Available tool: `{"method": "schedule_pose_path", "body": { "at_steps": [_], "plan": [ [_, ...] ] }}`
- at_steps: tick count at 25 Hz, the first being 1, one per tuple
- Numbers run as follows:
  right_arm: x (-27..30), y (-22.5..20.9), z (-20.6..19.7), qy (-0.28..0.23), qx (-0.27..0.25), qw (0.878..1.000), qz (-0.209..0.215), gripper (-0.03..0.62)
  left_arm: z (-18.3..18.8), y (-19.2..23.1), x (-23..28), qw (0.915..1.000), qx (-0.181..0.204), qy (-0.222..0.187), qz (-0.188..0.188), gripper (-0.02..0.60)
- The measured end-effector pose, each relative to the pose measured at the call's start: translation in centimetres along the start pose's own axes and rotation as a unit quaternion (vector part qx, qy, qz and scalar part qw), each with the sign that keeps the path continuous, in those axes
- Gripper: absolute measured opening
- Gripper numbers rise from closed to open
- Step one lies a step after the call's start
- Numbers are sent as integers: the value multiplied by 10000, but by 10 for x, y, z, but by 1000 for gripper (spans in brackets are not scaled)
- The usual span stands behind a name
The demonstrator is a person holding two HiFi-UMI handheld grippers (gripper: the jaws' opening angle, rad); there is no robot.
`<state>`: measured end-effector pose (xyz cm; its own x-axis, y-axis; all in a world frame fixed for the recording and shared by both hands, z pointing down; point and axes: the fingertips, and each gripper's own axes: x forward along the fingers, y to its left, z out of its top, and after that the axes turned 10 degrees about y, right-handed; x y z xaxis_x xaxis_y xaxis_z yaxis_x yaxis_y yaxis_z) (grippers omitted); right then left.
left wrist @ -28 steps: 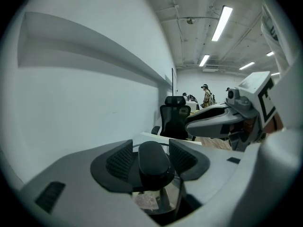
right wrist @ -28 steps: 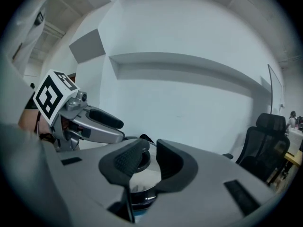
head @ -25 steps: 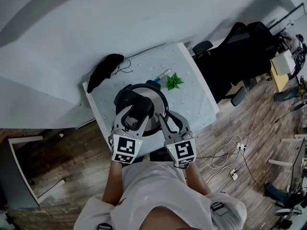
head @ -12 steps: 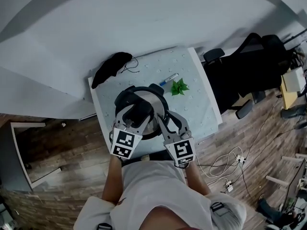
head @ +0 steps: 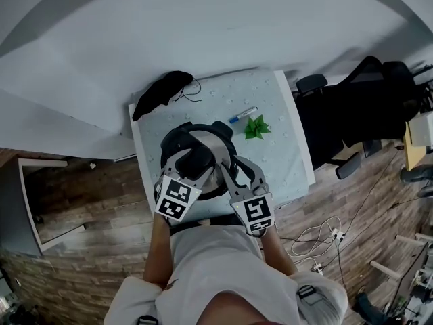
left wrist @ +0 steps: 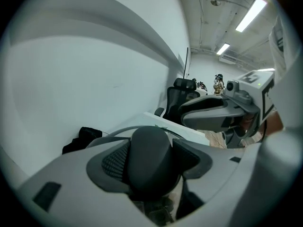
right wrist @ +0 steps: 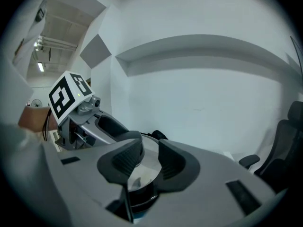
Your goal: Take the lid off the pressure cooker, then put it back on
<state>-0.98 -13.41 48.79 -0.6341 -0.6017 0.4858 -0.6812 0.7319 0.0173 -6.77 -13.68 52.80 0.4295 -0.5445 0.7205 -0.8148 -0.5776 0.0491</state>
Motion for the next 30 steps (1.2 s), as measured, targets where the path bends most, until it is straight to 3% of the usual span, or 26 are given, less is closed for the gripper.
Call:
{"method": "schedule_pose_path", "body": {
  "at_steps": [7,17,24,30],
  "plan": [
    [2,-10,-3,-10,-6,9998,190,121,-4,2,11,9994,-218,261,42,281],
    [3,-8,-1,-27,-119,9991,405,120,-6,2,12,9988,-213,432,69,276],
    [1,-2,6,-53,-98,9997,198,120,-12,2,13,9986,-88,509,-84,275],
    [-1,0,2,34,36,9999,-128,120,-11,-1,13,9976,271,514,-365,275]
  ]
}}
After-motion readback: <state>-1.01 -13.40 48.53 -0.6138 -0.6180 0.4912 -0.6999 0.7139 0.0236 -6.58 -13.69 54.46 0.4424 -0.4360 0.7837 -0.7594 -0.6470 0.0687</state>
